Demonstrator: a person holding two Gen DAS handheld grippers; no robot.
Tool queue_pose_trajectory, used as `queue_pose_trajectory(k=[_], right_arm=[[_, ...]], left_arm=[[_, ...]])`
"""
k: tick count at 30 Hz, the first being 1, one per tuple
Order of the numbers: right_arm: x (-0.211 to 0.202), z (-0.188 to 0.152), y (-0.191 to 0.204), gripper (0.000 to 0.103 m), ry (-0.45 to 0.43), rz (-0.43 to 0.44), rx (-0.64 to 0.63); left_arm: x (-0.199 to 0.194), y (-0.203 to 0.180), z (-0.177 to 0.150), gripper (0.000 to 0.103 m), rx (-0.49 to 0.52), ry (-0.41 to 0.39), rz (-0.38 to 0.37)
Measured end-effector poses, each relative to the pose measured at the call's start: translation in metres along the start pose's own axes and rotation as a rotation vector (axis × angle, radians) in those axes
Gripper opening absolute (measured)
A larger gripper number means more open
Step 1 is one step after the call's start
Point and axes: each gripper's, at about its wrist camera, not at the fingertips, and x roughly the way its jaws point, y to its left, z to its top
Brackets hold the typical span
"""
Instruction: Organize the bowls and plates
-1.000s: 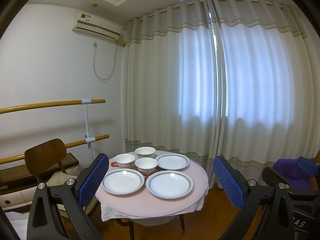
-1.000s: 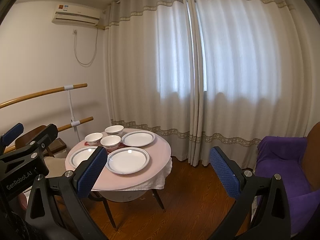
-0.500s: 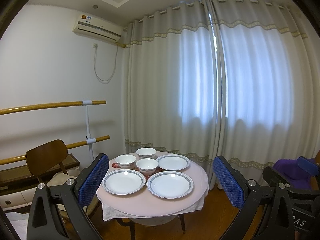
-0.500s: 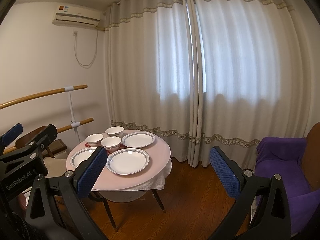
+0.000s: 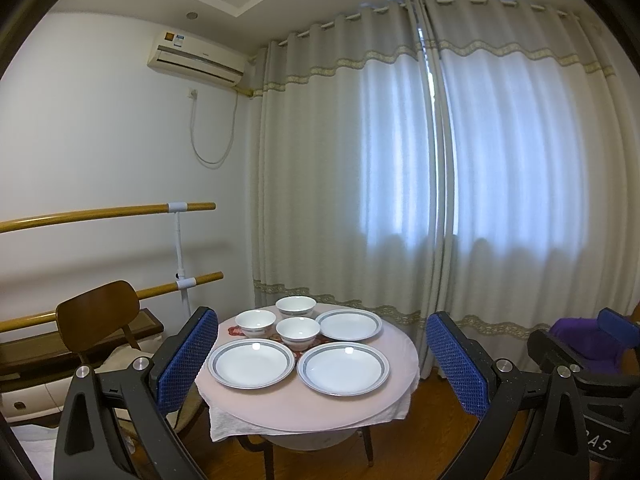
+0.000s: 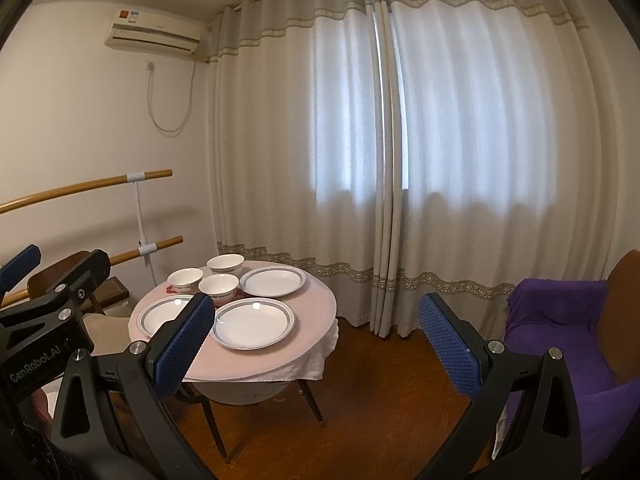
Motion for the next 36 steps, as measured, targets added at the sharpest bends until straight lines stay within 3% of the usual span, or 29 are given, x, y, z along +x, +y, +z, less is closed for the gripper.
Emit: queue_pose_trajectory(k=[36], right_arm=[[-0.002, -0.016, 0.004, 0.103, -0.023, 0.030, 0.018]], left_arm=[[-0.008, -0.001, 0.007, 0.102, 0.006, 0.008, 0.024]])
